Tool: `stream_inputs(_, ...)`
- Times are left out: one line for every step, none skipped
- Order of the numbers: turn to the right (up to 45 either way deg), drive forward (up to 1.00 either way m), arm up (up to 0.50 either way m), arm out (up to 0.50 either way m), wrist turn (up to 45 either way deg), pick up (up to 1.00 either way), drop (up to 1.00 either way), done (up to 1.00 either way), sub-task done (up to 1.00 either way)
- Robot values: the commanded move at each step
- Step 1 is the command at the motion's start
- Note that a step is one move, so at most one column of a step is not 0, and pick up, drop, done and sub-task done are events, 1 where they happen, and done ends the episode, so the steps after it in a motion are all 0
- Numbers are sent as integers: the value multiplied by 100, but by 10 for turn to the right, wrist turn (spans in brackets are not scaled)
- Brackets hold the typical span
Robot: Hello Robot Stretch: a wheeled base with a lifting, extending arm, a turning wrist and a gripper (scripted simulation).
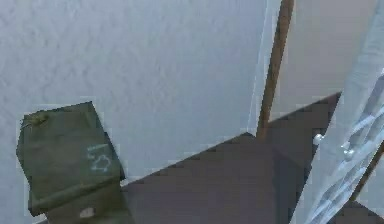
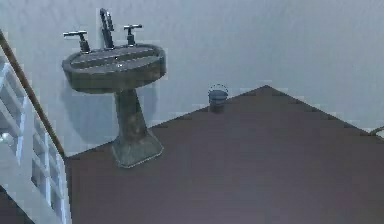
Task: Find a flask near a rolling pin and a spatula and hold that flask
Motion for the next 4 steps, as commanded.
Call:
stream_inputs(0,90,0,0,0,0,0,0,0)
stream_inputs(330,0,0,0,0,0,0,0,0)
stream_inputs(0,45,0,0,0,0,0,0,0)
stream_inputs(390,0,0,0,0,0,0,0,0)
